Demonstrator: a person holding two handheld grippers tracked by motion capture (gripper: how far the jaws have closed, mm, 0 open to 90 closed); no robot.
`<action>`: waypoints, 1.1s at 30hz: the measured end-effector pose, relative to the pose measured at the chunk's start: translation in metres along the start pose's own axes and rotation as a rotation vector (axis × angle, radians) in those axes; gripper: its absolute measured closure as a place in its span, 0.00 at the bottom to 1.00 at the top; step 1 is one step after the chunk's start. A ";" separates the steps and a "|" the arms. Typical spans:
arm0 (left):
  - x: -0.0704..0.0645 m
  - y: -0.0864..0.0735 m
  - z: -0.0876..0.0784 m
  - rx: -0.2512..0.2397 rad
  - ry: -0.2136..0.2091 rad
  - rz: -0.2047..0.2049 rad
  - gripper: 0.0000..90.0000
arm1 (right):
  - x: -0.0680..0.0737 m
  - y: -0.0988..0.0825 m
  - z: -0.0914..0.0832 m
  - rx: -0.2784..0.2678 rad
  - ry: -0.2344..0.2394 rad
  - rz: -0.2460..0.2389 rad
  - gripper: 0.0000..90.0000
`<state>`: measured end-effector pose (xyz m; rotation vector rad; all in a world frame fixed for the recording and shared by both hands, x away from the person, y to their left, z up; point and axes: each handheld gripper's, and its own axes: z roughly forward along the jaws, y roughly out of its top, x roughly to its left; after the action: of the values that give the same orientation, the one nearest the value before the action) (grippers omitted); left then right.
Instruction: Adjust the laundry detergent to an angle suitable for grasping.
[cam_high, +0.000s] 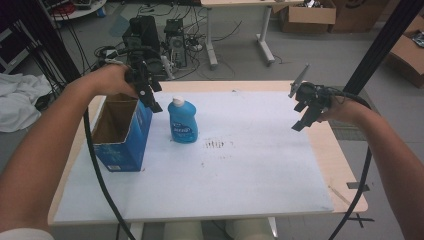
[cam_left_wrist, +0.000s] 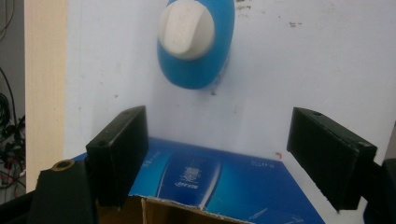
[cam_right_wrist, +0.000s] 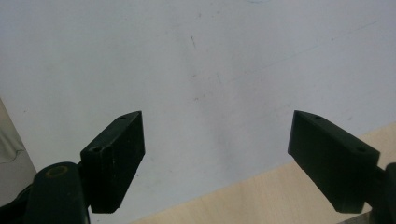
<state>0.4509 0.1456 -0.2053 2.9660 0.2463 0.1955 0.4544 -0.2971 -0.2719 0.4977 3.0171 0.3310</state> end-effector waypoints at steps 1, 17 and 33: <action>0.000 0.000 -0.001 0.001 0.003 0.000 0.24 | 0.000 0.000 0.000 0.000 0.000 0.001 0.21; -0.003 0.002 -0.004 -0.011 0.015 -0.007 0.24 | 0.006 0.005 -0.010 -0.063 -0.014 -0.009 0.19; -0.007 -0.002 -0.007 -0.012 0.023 -0.008 0.24 | 0.021 0.025 -0.010 -0.265 -0.017 -0.018 0.18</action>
<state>0.4431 0.1472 -0.1992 2.9520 0.2586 0.2291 0.4418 -0.2690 -0.2570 0.4467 2.8965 0.7088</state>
